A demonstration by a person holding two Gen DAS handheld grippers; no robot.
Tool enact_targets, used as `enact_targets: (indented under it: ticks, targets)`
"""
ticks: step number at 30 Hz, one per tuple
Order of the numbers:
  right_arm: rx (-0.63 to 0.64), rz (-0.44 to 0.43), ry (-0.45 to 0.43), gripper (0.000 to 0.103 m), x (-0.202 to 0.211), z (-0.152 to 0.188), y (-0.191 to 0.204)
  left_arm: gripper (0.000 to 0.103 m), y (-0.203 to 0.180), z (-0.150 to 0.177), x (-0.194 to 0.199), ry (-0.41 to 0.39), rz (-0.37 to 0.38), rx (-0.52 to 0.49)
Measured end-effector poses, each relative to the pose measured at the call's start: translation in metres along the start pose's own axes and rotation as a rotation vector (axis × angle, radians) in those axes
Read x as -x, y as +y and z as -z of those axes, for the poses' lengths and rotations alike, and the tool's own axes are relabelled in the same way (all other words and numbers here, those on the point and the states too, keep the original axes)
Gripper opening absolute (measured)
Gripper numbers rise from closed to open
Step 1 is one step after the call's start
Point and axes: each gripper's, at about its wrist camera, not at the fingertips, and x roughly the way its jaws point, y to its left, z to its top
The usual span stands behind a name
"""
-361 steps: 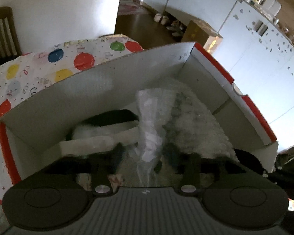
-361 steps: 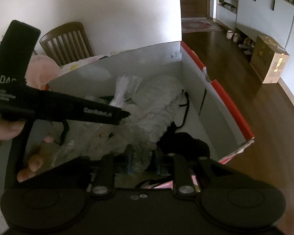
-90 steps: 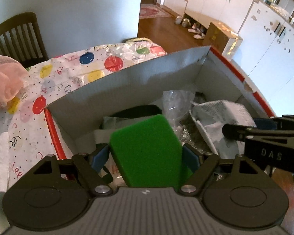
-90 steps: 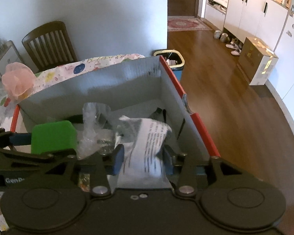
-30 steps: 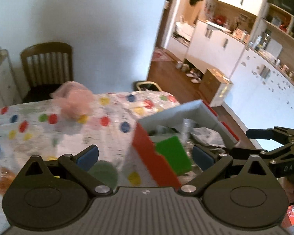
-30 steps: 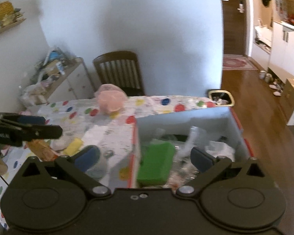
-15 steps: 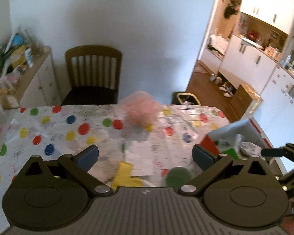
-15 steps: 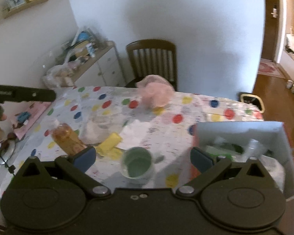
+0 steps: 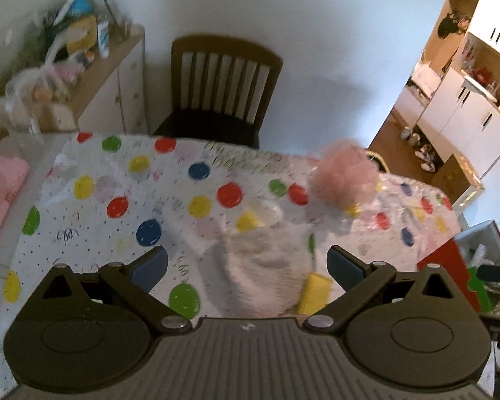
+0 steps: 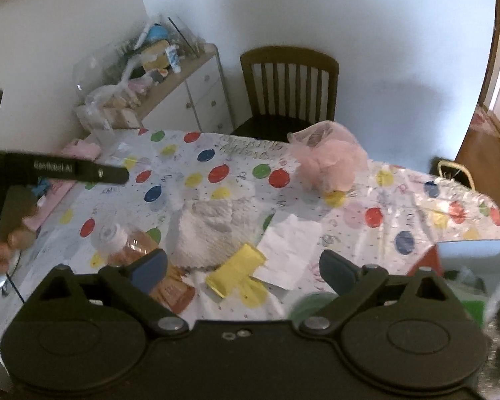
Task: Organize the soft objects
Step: 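Withdraw both tools from the box back over the table, then grasp the white knitted cloth with the left tool while the right tool grasps the yellow sponge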
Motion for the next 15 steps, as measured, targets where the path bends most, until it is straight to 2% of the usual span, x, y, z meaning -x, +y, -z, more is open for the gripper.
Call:
enact_targets:
  ticks: [8,15]
  targets:
    - [-0.071,0.060,0.084,0.090,-0.074,-0.018,0.023,0.102,0.028,-0.002,-0.061,0.089,0.045,0.035]
    - [-0.097,0.085,0.180,0.077,-0.129,-0.017,0.033,0.102,0.043,0.002,-0.110,0.131,0.069,0.073]
